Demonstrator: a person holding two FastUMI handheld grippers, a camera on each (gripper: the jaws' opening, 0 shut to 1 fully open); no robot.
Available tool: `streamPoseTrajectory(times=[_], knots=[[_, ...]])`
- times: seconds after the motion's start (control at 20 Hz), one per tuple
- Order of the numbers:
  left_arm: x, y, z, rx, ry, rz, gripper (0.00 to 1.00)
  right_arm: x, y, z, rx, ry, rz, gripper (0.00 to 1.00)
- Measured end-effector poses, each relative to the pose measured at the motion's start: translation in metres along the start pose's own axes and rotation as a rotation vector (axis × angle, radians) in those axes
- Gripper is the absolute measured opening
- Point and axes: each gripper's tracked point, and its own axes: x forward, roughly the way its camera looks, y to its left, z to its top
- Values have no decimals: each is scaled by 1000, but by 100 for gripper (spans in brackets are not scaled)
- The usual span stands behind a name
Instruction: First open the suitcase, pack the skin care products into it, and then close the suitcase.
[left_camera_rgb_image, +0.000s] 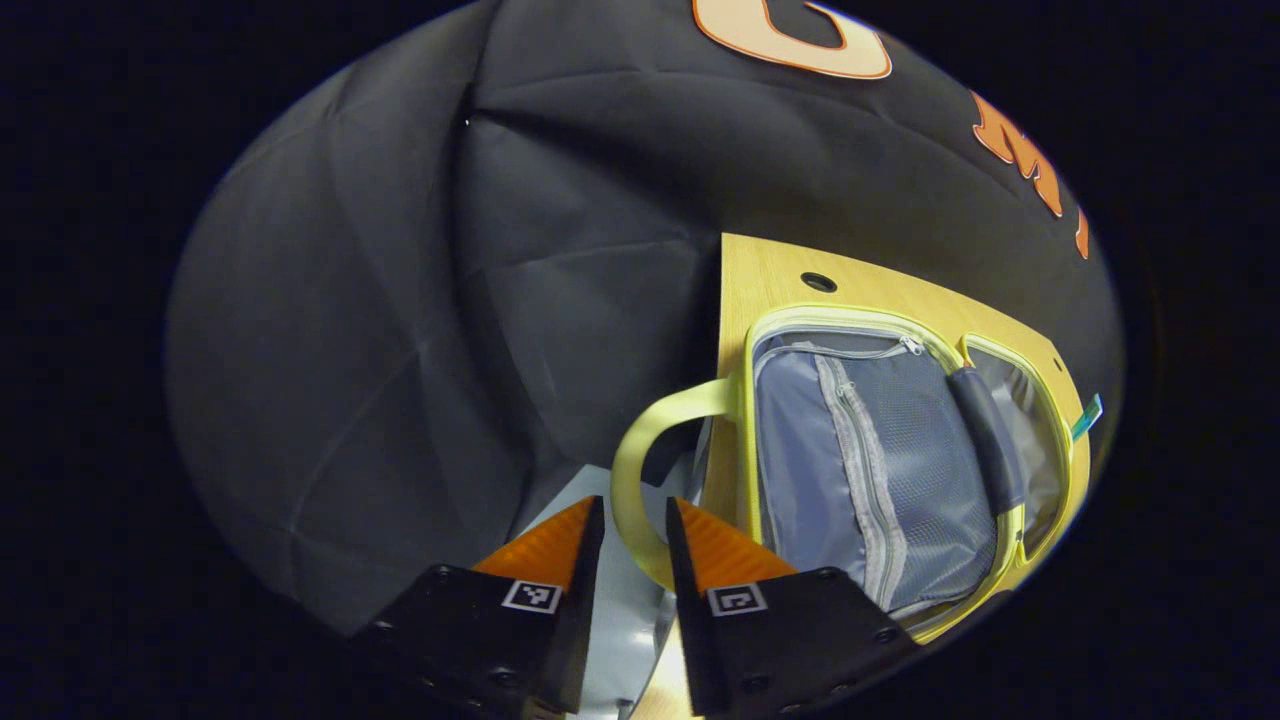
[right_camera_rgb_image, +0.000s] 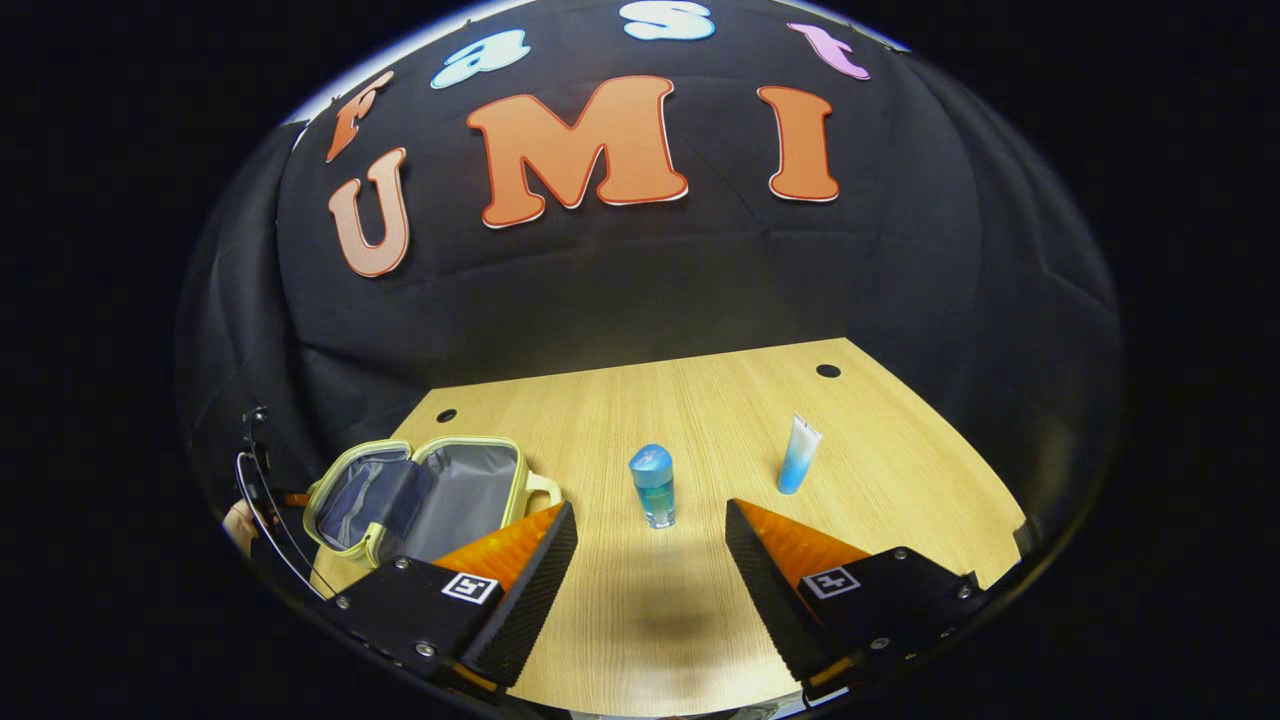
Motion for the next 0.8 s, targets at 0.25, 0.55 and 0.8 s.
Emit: streamPoseTrajectory(times=[0.25,0.55,0.8], knots=[[-59,6,67,18,-208,156,100,10,-23,14,-62,-26,-34,95],[-207,-90,181,74,-504,204,99,19,-55,43,-97,-56,-15,95],[-359,-217,237,113,-715,77,98,28,-91,63,-128,-60,-13,95]])
